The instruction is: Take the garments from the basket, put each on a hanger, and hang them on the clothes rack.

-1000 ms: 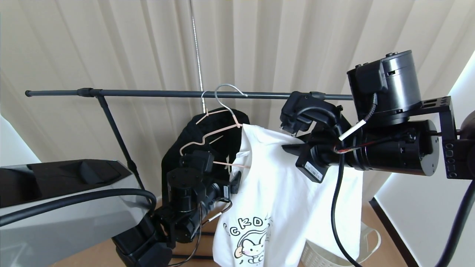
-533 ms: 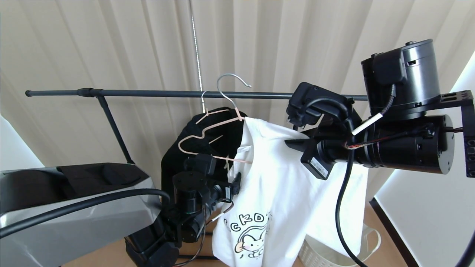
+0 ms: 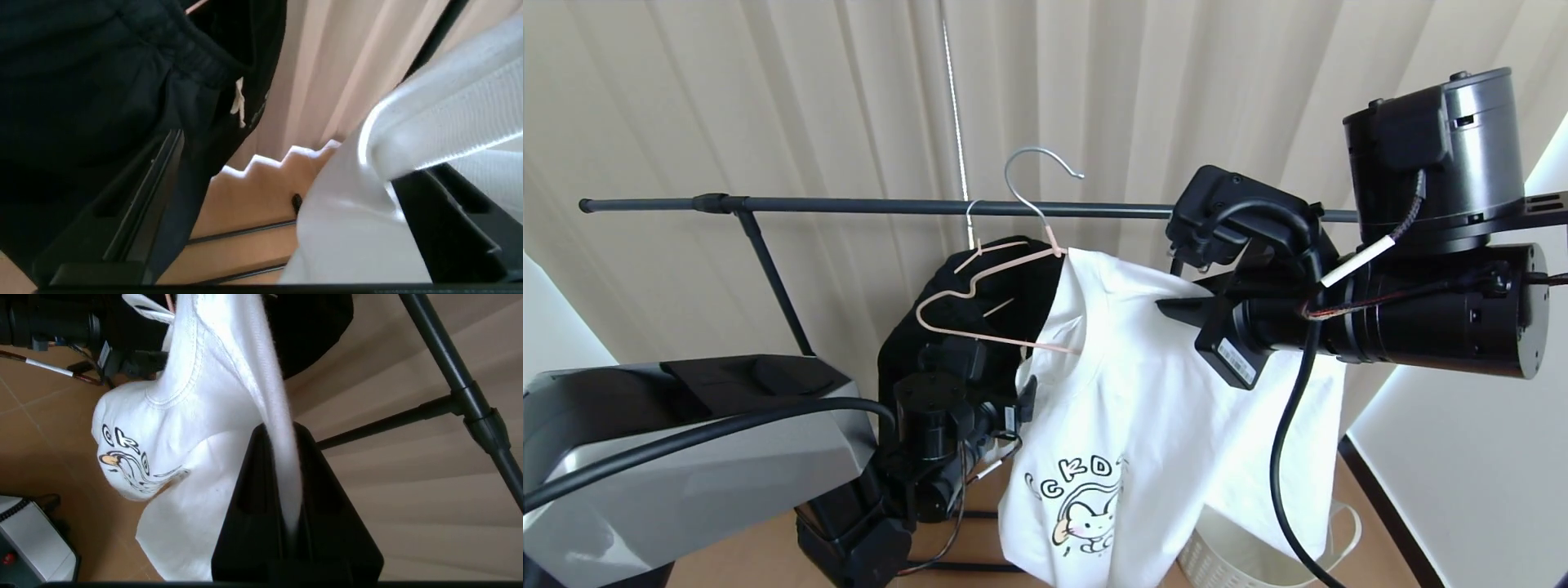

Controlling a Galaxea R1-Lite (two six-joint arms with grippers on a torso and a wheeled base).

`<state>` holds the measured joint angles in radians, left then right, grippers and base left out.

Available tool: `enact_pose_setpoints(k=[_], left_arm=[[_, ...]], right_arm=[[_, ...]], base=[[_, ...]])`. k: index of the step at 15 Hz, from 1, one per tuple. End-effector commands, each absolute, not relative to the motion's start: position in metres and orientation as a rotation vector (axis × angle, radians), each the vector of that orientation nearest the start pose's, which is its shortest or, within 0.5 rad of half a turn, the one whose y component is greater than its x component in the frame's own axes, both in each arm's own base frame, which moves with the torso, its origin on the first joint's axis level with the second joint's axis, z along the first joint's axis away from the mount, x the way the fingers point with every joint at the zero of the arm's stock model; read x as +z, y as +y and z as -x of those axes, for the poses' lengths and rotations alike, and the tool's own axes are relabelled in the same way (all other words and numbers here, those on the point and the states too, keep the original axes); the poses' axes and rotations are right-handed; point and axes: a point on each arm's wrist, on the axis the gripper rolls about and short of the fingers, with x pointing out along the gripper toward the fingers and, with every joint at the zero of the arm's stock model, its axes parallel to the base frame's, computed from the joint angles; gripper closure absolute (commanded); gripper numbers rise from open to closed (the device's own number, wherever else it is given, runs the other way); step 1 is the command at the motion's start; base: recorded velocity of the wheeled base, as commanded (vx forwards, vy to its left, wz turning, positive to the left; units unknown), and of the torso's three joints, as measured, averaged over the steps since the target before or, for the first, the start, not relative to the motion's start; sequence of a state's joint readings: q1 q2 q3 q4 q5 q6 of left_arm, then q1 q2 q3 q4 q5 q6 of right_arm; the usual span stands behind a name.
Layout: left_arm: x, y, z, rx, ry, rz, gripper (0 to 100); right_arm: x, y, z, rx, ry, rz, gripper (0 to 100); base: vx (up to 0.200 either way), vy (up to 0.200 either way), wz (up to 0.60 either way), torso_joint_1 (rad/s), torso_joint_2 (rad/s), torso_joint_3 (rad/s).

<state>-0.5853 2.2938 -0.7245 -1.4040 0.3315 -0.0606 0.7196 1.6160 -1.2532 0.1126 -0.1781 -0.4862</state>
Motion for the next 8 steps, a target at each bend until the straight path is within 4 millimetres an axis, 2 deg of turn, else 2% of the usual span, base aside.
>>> enact_pose_setpoints(k=[1,8], left_arm=[[0.036,-0.197,-0.319,-0.237,0.143,-0.013,100],[0.054,-0.179,-0.328,-0.195,0.036,-0.035,100]], right_arm=[[0.261,0.190,-0.224,0.629,0.300,0.676,100],[0.250,0.177,-0.234,0.583,0.354,0.678,100]], base=[[0.000,0.000,0.00,0.000,0.00,0.000],[0.000,0.000,0.00,0.000,0.00,0.000]])
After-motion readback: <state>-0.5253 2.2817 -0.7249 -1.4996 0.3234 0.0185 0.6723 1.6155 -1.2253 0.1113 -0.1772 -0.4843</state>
